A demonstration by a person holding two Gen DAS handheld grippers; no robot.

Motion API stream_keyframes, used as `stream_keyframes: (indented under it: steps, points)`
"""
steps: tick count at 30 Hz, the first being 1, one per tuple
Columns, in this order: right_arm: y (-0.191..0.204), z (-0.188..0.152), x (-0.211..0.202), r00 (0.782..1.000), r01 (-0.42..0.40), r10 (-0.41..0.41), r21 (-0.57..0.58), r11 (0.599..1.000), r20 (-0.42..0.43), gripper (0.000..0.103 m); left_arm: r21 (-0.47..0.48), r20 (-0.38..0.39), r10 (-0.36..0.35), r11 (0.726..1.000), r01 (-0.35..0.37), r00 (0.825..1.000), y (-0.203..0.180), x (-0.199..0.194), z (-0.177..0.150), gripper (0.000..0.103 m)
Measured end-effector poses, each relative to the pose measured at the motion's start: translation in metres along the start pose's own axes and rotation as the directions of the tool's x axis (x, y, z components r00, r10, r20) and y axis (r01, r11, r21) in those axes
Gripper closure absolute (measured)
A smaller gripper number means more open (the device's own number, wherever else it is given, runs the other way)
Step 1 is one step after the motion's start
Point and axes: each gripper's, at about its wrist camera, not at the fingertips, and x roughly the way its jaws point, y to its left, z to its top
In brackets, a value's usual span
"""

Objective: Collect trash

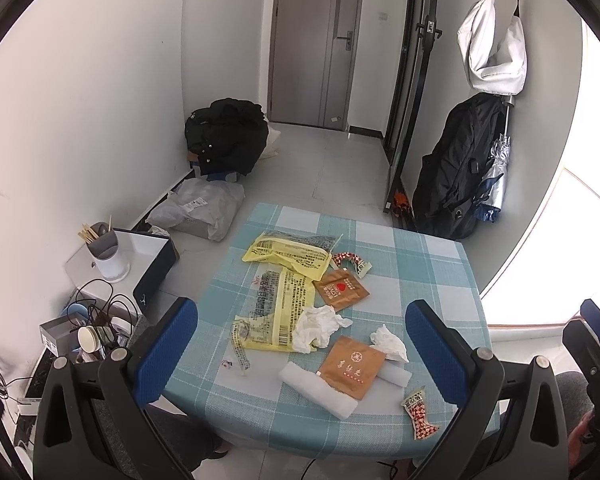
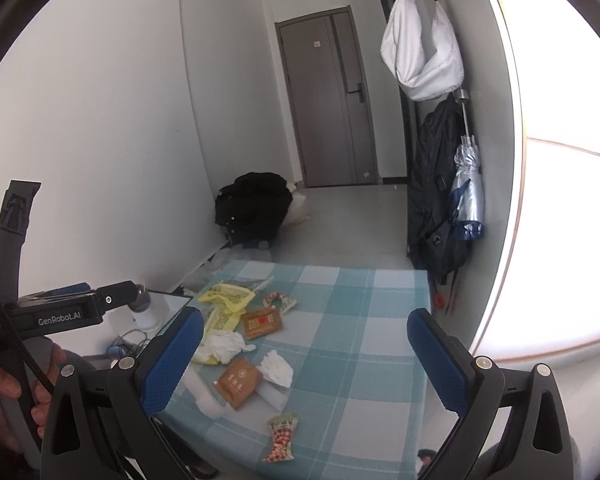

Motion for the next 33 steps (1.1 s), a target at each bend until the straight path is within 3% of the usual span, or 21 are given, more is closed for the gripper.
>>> stream_keyframes:
  steps: [13,21,24,30,33]
  points:
    - [-0.001,0.001,0.031,0.998,-0.009,0.009,0.009,1.0,-0.059,0.0,-0.014,-0.053,-0.021,1.0,0.02,0.998,0.015,0.032,0.009,0.001]
    - [0.022,0.026,0.087,0.982,-0.084,0.073,-0.059,0.995,-0.173,0.0,-0.139,-0.126,-0.072,0.989,0.054,0.989,0.063,0.073,0.02,0.001]
    - [0.04,0.04,0.121,0.967,-0.139,0.115,-0.092,0.986,-0.227,0.0,-0.201,-0.16,-0.102,0.977,0.069,0.982,0.081,0.091,0.021,0.001]
    - [0.08,0.052,0.203,0.916,-0.252,0.18,-0.165,0.954,-0.359,0.0,-0.314,-0.186,-0.132,0.947,0.068,0.974,0.115,0.116,0.014,0.001]
    - [0.099,0.048,0.248,0.877,-0.31,0.198,-0.2,0.93,-0.438,0.0,-0.361,-0.2,-0.132,0.931,0.053,0.971,0.13,0.124,0.012,0.001]
